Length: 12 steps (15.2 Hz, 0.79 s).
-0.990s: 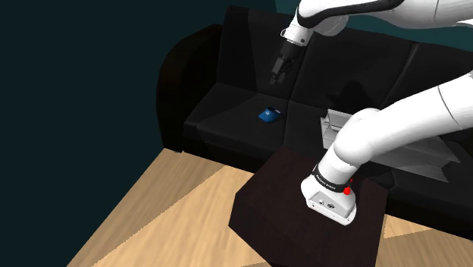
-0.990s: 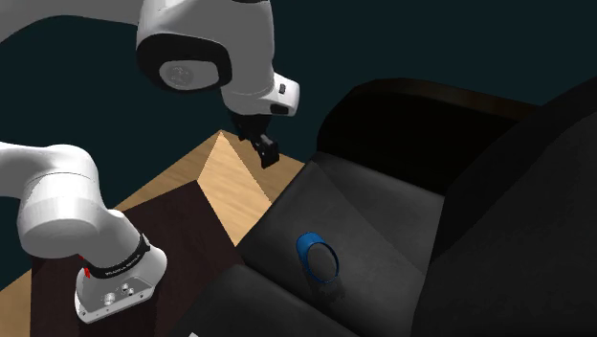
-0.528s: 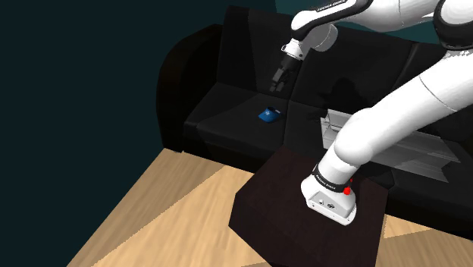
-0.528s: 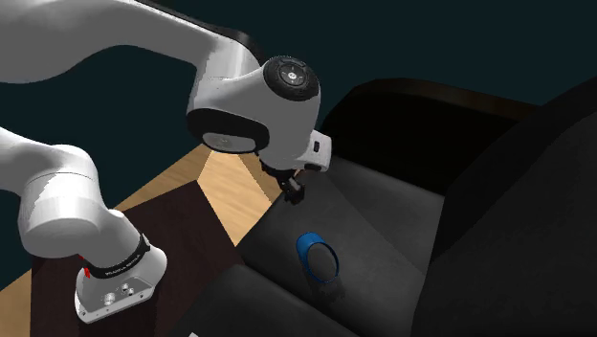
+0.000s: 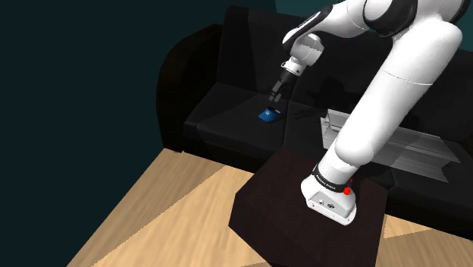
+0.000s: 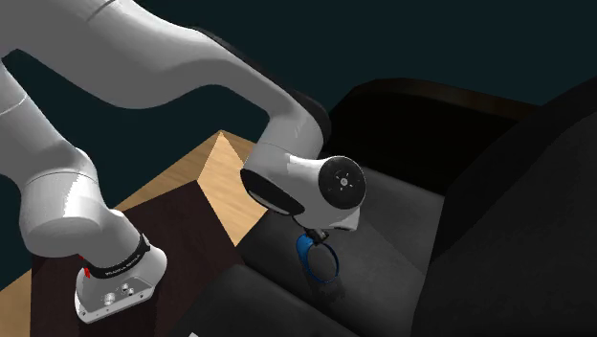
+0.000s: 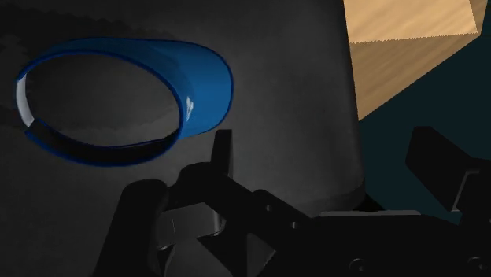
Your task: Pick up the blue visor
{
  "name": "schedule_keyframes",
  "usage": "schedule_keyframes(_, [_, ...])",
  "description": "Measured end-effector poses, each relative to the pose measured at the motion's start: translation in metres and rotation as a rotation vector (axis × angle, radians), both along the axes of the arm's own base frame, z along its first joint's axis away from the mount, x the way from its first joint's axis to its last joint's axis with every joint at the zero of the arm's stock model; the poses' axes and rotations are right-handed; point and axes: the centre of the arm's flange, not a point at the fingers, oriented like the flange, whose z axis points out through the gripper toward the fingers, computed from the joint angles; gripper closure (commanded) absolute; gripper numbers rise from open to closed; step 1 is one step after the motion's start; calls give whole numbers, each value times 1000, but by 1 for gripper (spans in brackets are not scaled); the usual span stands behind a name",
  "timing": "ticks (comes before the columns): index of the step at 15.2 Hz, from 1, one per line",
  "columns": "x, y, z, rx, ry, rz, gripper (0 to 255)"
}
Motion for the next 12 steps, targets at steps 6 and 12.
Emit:
schedule_keyframes(6, [10, -43, -71, 87, -15, -18, 0])
schedule_keyframes(12, [12, -49, -107, 97, -19, -19, 0])
